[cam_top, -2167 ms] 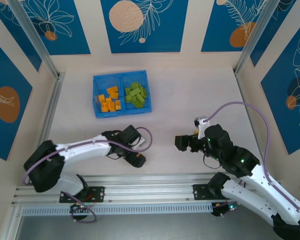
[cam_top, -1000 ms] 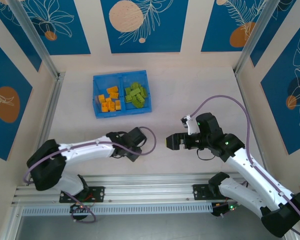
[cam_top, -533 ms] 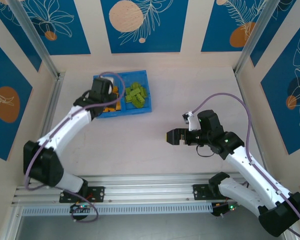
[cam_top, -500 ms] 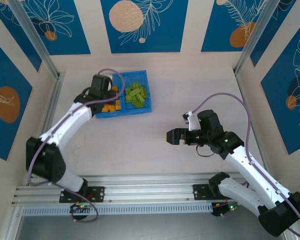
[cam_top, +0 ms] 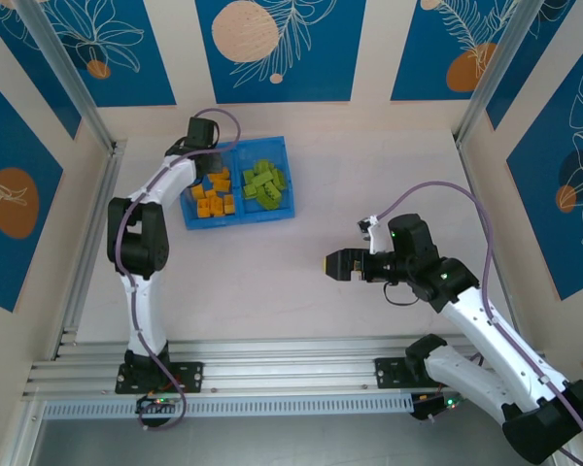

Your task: Sort the legos into containers by color

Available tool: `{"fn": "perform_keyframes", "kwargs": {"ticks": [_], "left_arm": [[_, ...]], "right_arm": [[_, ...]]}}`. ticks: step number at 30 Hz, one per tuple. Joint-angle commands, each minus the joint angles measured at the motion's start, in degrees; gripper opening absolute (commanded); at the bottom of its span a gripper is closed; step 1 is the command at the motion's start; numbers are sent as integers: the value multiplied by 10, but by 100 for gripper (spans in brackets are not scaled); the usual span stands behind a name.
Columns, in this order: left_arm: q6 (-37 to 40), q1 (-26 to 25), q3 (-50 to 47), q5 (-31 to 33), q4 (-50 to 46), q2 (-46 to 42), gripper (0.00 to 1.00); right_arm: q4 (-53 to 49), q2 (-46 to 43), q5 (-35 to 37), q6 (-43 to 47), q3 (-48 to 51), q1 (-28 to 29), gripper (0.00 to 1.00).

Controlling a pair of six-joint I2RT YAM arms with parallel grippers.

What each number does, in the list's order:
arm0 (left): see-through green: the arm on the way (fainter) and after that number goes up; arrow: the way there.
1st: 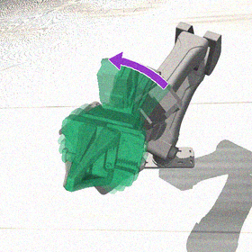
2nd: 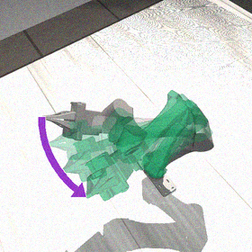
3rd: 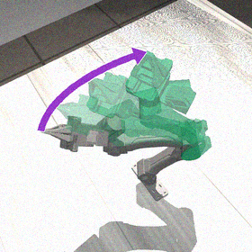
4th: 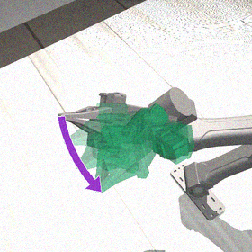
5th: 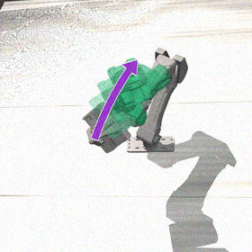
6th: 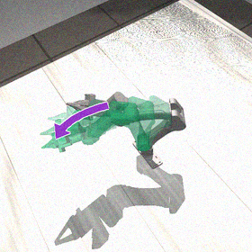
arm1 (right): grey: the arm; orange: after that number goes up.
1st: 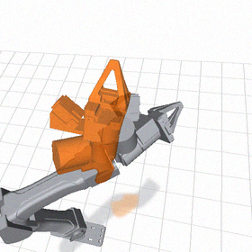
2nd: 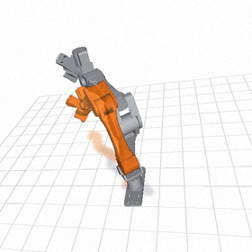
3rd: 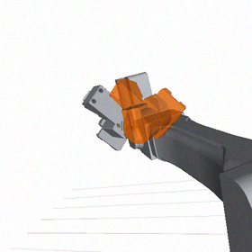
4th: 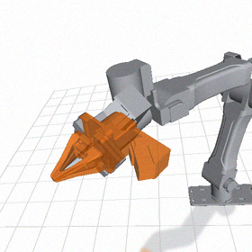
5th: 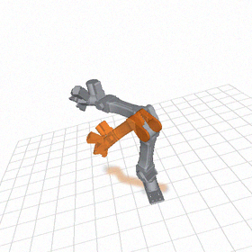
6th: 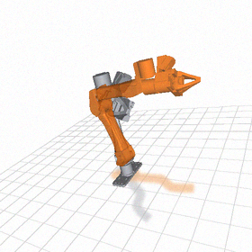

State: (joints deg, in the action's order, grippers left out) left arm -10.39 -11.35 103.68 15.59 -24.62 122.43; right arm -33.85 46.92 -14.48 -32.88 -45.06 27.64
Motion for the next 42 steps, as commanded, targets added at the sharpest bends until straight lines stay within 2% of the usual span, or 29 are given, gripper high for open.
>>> {"fn": "perform_keyframes", "kwargs": {"ticks": [1,6,10,14,18,22,25,27,30,31,33,36,38,39,41,42], "left_arm": [[-10,7,22,10,-6,-14,49],[-34,6,-50,-18,32,-92,52],[-85,3,-207,-60,115,-246,52],[-113,-24,-409,-78,188,-451,53],[-96,-68,-562,-26,178,-630,55],[-75,-76,-694,15,165,-782,58],[-49,-76,-776,46,190,-847,65],[-36,-75,-817,57,232,-858,72],[6,-74,-866,53,324,-831,89],[0,-71,-868,67,331,-820,98],[21,-64,-866,67,361,-801,100],[87,-56,-877,66,441,-766,100],[118,-40,-886,67,494,-724,100],[128,-27,-889,58,523,-698,100],[131,3,-898,16,584,-641,100],[131,18,-900,-7,621,-608,100]], "right_arm": [[-12,-11,-12,-13,-4,-5,99],[-16,-12,-5,-17,-13,-6,100],[-21,-26,55,-25,-18,-7,100],[-32,-54,239,-35,-10,-16,100],[2,-61,404,-23,19,-38,100],[96,-43,530,30,74,-67,100],[200,-19,600,89,126,-91,100],[290,5,626,122,170,-108,99],[401,64,572,139,218,-162,99],[435,94,555,139,225,-178,100],[500,154,527,142,231,-200,99],[672,252,479,181,246,-212,100],[721,301,449,230,225,-208,100],[726,328,454,250,208,-204,100],[841,391,423,268,225,-212,100],[812,385,420,266,214,-210,100]]}}
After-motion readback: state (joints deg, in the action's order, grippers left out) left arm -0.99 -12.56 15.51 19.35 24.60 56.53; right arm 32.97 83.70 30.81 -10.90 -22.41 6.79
